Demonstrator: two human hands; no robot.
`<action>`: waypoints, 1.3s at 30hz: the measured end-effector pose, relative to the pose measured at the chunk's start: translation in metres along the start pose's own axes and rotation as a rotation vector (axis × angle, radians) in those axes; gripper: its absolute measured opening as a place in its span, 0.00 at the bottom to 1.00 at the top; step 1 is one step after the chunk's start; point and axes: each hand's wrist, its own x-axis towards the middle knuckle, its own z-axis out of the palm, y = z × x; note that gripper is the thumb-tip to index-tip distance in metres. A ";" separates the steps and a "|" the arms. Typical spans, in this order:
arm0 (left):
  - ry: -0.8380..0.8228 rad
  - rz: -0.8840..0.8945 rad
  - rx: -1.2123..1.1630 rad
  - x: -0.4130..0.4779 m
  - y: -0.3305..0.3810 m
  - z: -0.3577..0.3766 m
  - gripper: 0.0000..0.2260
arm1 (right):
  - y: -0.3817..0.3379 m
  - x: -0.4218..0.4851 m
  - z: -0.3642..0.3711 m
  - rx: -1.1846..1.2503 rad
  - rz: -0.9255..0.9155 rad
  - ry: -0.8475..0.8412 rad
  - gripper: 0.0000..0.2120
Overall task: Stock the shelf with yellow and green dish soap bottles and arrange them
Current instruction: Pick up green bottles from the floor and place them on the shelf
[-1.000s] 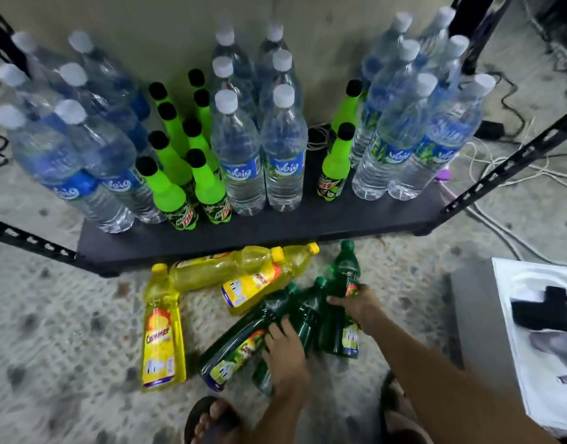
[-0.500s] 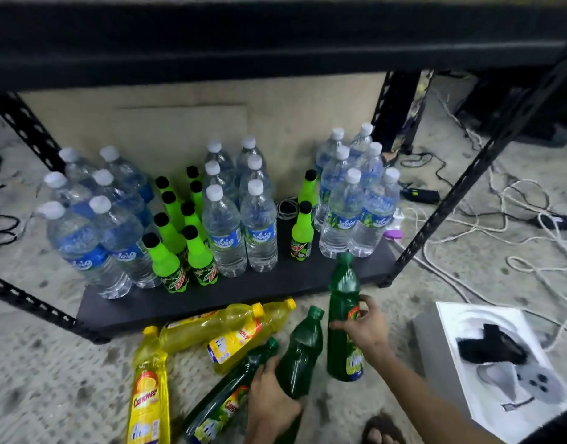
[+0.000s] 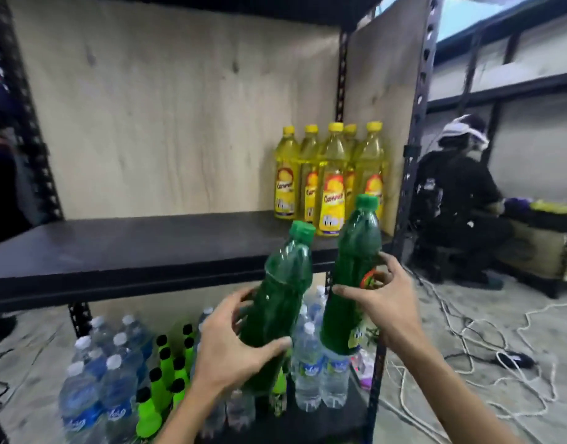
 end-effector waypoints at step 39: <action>0.290 0.098 0.150 0.153 -0.008 -0.033 0.28 | -0.043 0.067 0.104 -0.336 -0.145 0.166 0.30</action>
